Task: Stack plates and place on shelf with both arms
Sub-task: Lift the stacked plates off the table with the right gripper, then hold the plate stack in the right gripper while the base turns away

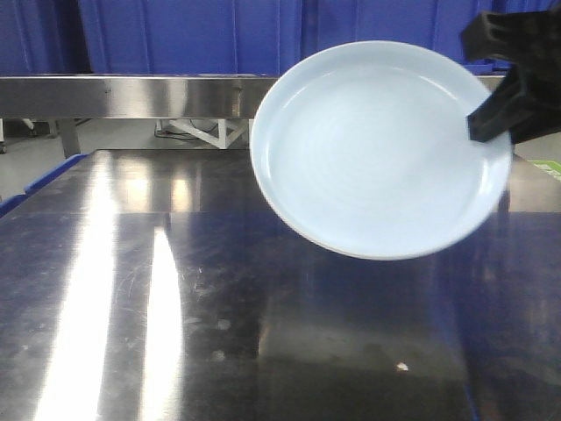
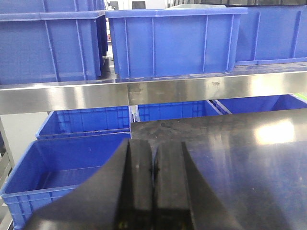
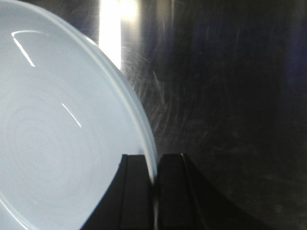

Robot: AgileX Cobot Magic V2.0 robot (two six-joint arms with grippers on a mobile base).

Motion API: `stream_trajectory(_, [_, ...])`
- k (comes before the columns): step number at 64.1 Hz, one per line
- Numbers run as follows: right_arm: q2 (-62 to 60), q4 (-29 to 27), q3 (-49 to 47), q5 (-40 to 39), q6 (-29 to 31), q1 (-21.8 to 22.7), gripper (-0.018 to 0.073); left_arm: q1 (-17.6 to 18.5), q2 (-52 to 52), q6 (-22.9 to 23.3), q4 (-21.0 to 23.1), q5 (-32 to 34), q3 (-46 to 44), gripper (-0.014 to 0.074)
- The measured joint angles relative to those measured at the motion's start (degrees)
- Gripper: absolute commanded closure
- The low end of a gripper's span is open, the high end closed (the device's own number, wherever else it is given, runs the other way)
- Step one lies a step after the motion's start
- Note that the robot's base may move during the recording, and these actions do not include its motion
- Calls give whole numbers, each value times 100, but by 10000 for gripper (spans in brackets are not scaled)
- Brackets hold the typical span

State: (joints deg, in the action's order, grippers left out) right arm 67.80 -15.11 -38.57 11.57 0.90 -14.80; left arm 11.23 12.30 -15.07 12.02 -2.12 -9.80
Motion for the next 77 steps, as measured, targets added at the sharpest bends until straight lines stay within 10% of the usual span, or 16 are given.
stream_trajectory(29, [-2140, 389, 1274, -205, 82, 1091, 519, 0, 0, 0, 0, 0, 0, 516])
stream_trajectory(77, [-5178, 392, 2117, 138, 86, 1077, 519, 0, 0, 0, 0, 0, 0, 516])
